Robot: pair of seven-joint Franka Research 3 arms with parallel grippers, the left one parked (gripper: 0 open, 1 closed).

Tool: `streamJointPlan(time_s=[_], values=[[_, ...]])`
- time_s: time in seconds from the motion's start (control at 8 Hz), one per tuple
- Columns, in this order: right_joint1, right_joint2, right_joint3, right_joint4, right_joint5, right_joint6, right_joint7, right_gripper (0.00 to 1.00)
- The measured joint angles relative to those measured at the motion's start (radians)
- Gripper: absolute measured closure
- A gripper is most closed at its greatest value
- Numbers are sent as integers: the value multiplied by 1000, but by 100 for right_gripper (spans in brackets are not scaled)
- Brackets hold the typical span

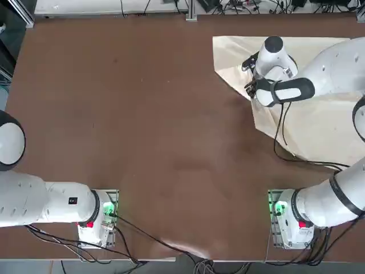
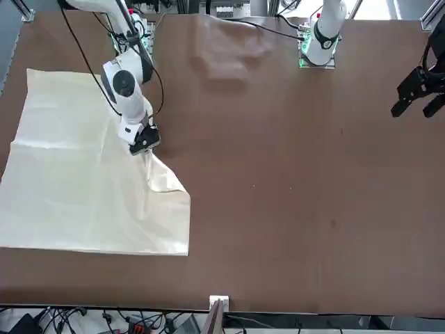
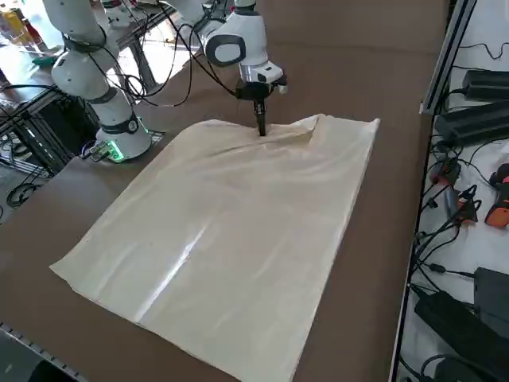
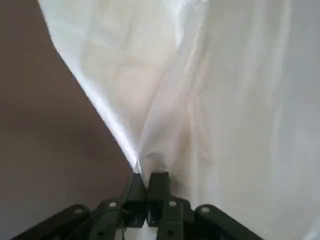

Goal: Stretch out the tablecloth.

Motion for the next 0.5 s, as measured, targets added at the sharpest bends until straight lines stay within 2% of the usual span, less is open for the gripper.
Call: streamJointPlan(time_s=[0.5], values=[[-166,40,-4,71,-1,-4,-137,98]])
